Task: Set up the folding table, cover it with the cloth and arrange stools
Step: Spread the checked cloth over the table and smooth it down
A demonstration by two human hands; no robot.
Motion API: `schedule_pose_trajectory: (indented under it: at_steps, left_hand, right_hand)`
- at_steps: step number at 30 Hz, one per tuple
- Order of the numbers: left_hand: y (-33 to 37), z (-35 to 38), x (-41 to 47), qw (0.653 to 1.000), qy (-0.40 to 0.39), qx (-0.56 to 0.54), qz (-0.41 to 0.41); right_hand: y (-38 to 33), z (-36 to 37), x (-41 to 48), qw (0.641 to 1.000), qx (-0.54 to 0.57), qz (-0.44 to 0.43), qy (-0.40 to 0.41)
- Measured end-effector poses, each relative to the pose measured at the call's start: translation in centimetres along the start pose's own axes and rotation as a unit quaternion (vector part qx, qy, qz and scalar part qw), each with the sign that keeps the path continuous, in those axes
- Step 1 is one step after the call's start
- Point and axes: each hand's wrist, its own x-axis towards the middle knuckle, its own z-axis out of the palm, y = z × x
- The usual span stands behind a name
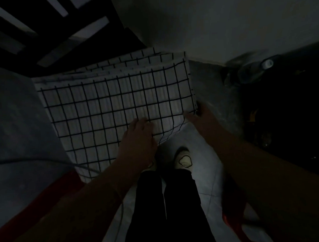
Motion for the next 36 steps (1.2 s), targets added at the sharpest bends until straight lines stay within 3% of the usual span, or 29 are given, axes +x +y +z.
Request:
schedule_pose_trajectory:
  at_steps: [7, 14, 19, 24, 28, 32, 36]
  left_hand:
    - [0.7, -1.4, 0.0, 1.0, -0.018, -0.006, -0.007]
    - [3.0, -4.8, -2.7, 1.0, -0.022, -0.011, -0.01]
    - [6.2, -11.2, -8.4, 0.997, 0.028, -0.069, 0.003]
    - [9.3, -18.1, -16.1, 0.992, 0.061, -0.097, 0.058]
    - [12.6, -23.5, -21.5, 0.982, 0.078, -0.131, 0.114]
    - [16.4, -28.6, -25.4, 0.948, 0.095, -0.218, 0.211]
    - [18.4, -32.5, -28.2, 0.92, 0.136, -0.242, 0.277]
  right_hand:
    - [-0.2, 0.6, -0.9, 0.998, 0.019, -0.032, 0.047]
    - [-2.8, -0.6, -5.7, 0.994, 0.084, 0.016, 0.064]
    - [-9.4, -3.3, -13.9, 0.992, 0.126, -0.012, 0.013]
    - [-16.6, -7.6, -24.5, 0.983, 0.176, -0.045, -0.015]
    - [-20.5, -11.4, -31.0, 0.974, 0.218, -0.061, 0.006]
    - [-24.1, -14.6, -36.6, 0.957, 0.276, -0.081, 0.04]
    - [-26.1, -17.1, -41.2, 0.918, 0.389, -0.062, 0.052]
